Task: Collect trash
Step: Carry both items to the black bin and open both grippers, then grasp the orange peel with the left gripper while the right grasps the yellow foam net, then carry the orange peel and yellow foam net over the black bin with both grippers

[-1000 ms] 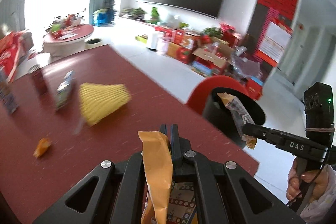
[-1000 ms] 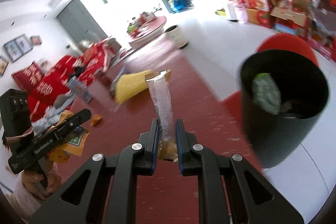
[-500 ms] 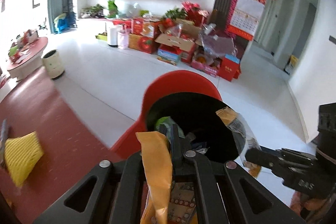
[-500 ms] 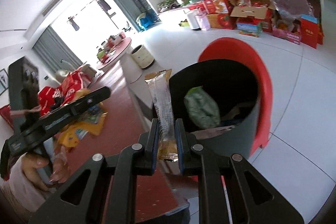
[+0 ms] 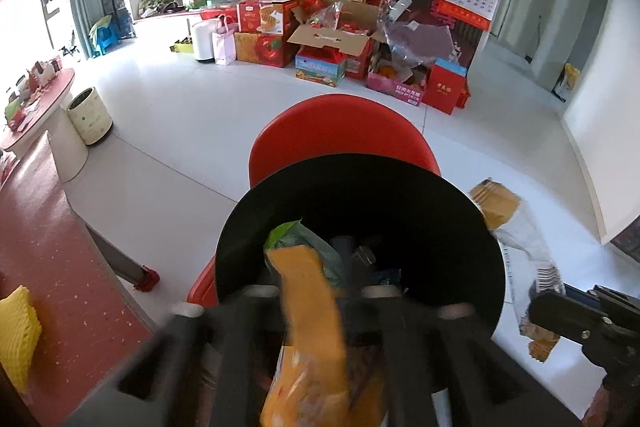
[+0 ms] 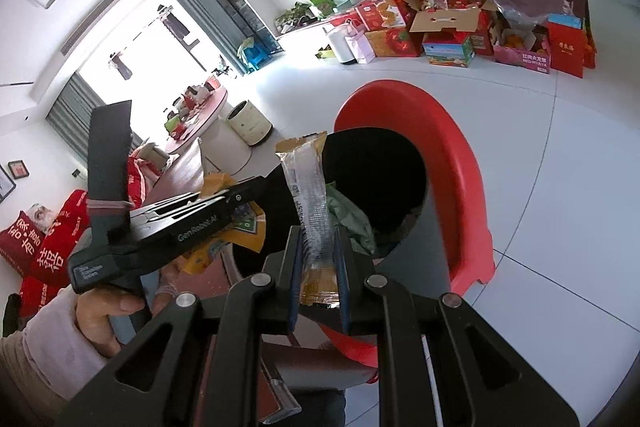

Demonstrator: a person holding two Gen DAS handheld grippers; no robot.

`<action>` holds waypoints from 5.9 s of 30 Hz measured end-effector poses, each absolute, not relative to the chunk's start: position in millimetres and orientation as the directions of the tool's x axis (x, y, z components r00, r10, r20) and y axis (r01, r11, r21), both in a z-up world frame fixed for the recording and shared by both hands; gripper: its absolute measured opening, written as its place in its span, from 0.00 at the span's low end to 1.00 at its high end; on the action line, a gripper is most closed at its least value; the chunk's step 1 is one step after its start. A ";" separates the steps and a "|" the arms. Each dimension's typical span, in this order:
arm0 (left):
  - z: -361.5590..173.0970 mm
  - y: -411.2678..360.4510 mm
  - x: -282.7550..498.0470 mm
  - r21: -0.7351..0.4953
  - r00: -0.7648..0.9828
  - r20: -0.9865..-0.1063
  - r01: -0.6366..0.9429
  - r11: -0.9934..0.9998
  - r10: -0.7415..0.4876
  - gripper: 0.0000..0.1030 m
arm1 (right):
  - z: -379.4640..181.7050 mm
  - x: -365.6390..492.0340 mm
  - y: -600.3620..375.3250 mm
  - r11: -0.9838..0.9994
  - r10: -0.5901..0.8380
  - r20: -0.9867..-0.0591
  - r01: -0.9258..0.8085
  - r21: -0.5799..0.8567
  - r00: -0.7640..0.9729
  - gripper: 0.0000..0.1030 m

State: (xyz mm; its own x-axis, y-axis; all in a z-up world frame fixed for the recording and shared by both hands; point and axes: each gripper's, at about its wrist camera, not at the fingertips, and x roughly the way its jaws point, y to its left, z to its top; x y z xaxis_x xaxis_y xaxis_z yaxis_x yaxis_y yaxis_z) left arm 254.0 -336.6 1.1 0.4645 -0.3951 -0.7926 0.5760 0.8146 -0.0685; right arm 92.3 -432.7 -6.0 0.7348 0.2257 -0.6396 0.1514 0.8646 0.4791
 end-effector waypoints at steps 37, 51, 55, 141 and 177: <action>10.1 -87.9 154.5 0.026 0.660 -0.737 0.247 0.969 -0.148 1.00 | 7.0 94.2 -362.5 0.889 0.263 -0.697 0.114 0.444 0.667 0.91; -22.3 75.7 141.2 0.029 0.662 -0.749 0.014 0.999 0.012 1.00 | 4.3 112.3 -244.8 0.919 0.351 -0.753 -0.049 0.392 0.557 0.92; -23.0 108.1 151.0 0.035 0.681 -0.732 -0.006 0.999 0.030 1.00 | -0.6 125.9 -204.6 0.917 0.381 -0.768 -0.100 0.387 0.514 0.92; -6.3 71.8 16.3 -0.097 0.766 -0.638 0.030 0.995 -0.086 1.00 | -11.3 7.8 -112.9 0.928 0.323 -0.713 -0.356 0.110 0.622 0.18; 22.4 -36.8 62.3 0.000 0.749 -0.640 0.222 0.975 -0.171 1.00 | 18.1 30.5 -224.3 0.967 0.249 -0.632 -0.227 0.117 0.734 0.18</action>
State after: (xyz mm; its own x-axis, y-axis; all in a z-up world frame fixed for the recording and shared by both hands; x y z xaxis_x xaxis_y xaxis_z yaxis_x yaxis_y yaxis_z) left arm 62.3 -36.8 22.4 0.7489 -0.1706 -0.6404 0.2218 0.9751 -0.0003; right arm 30.5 -224.3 18.1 0.7341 0.2494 -0.6316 -0.2274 0.9667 0.1174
